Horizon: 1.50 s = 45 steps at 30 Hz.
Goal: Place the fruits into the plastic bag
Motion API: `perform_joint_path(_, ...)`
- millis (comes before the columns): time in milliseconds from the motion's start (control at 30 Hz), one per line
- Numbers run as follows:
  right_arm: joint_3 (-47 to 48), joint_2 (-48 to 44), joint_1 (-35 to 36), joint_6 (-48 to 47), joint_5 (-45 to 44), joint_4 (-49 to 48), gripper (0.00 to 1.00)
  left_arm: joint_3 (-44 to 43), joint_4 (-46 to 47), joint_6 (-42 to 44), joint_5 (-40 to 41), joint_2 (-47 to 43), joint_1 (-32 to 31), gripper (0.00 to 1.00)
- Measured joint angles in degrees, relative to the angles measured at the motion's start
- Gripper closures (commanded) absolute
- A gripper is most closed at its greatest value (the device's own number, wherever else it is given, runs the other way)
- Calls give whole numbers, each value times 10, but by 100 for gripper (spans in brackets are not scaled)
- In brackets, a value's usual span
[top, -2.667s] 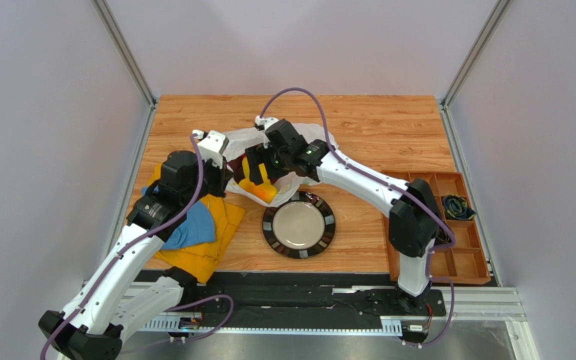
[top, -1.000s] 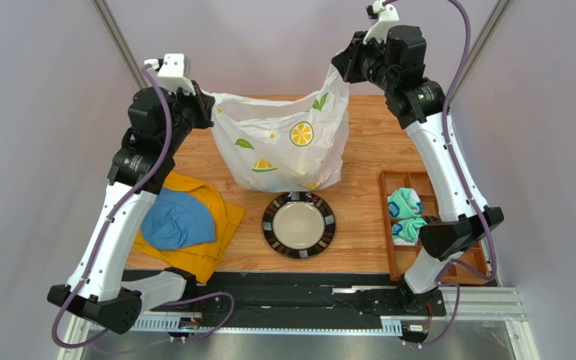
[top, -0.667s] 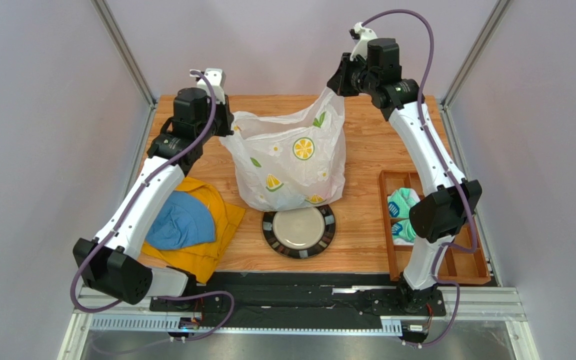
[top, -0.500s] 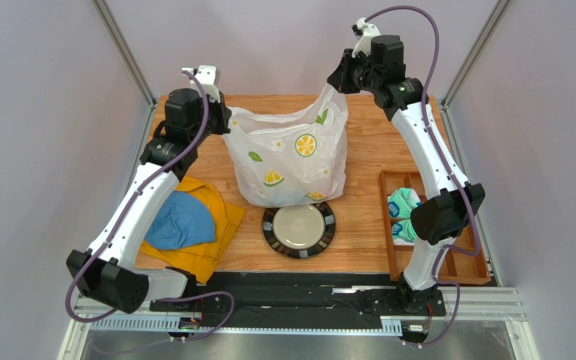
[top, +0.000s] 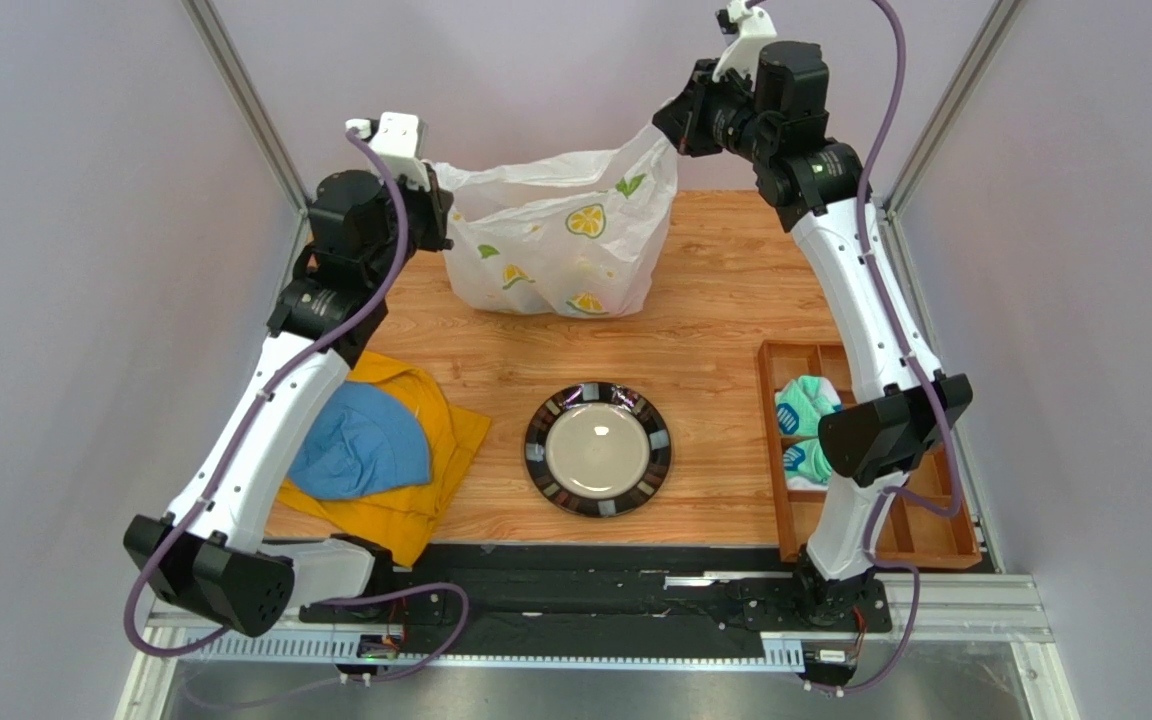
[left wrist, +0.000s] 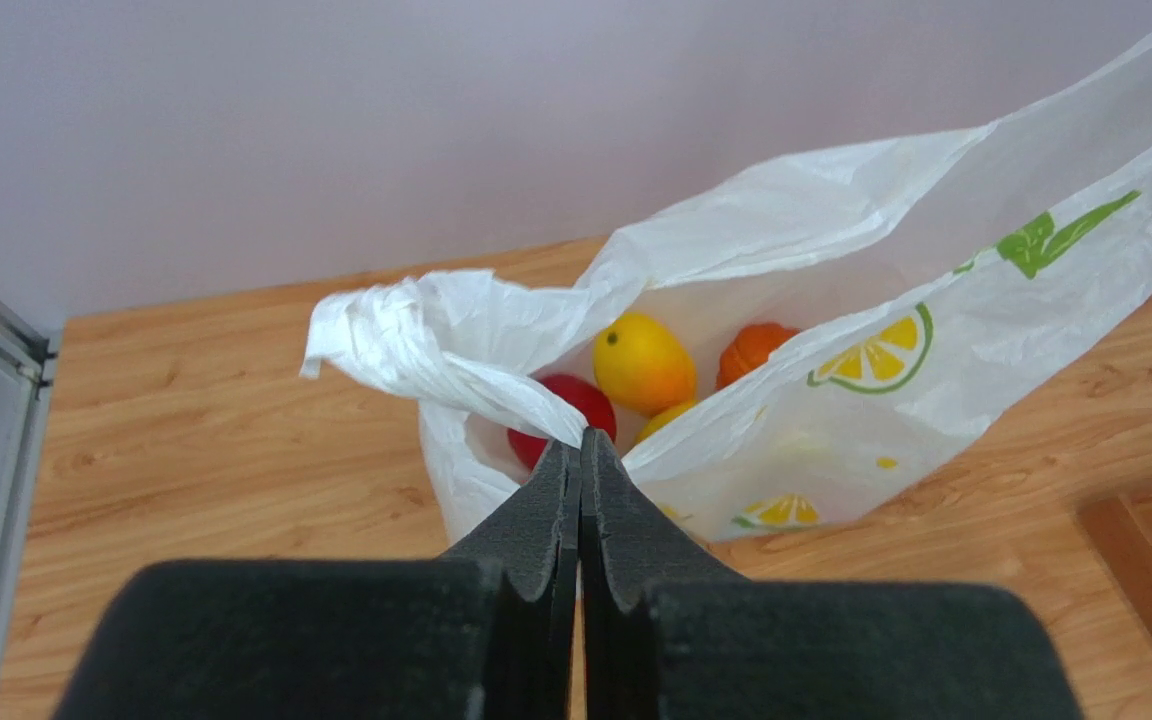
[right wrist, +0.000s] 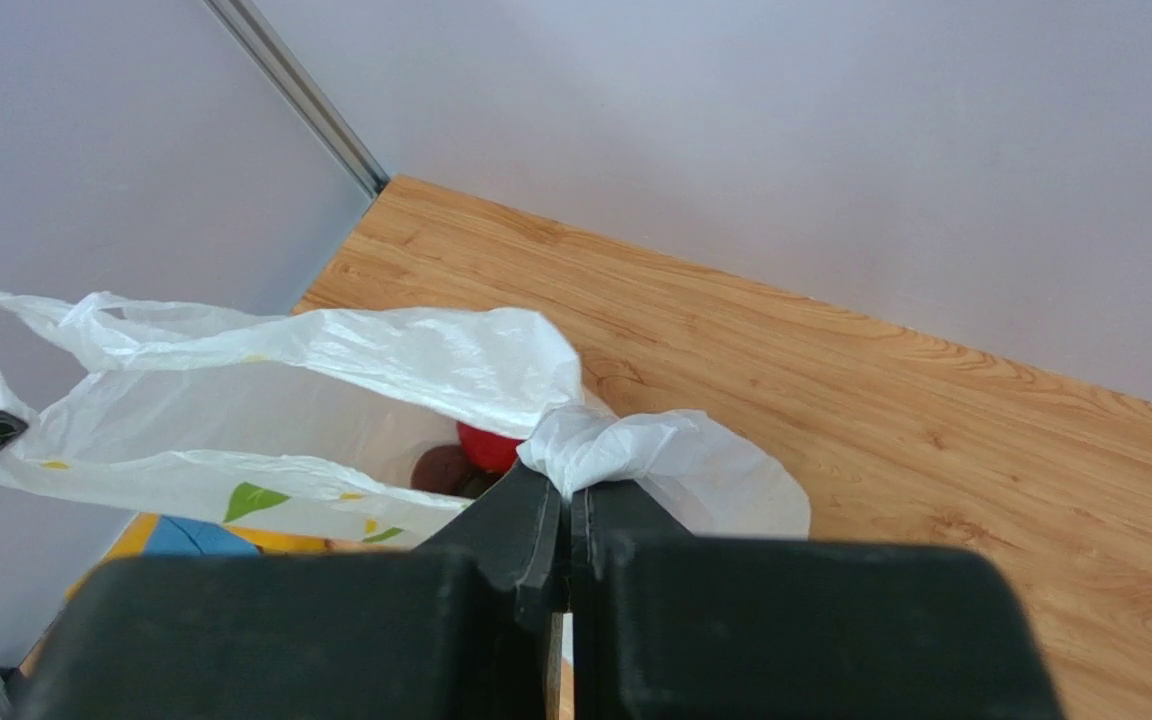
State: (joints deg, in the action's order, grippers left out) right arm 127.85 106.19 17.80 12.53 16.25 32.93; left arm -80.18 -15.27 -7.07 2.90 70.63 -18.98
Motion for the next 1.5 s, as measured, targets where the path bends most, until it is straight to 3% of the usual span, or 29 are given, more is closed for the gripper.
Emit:
perform_joint_path(200, -41, 29, -2, -3, 3, -5, 93, 12, -16, 0, 1, 39, 0, 100)
perform_joint_path(267, -60, 38, -3, -4, 3, -2, 82, 12, -21, 0, -3, 42, 0, 99)
perform_joint_path(333, -75, 43, -3, -5, 3, 4, 66, 12, -21, 0, -8, 42, 0, 90)
perform_joint_path(400, -81, 43, -3, -4, 4, 11, 54, 12, -21, 0, -12, 42, 0, 66)
perform_joint_path(433, -81, 43, -3, -4, 4, 10, 42, 12, -22, 2, -14, 42, 0, 55)
perform_joint_path(467, -81, 43, -3, -4, 5, 8, 36, 12, -22, 4, -16, 42, 0, 28)
perform_joint_path(533, -81, 41, -3, -4, 5, 6, 24, 12, -22, 7, -23, 41, 0, 7)
perform_joint_path(800, -82, 30, -3, -9, 10, 10, 15, 12, -24, 5, -60, 19, 0, 4)
perform_joint_path(933, -131, -22, -3, -8, 4, 1, 14, 12, -25, 5, -68, -14, 1, 4)
perform_joint_path(1267, -337, -249, -4, 7, -59, -51, 14, 14, -56, -20, -89, -62, 90, 3)
perform_joint_path(1500, -588, -466, -6, 13, -145, -77, 15, 133, -128, -23, -60, -250, 97, 2)
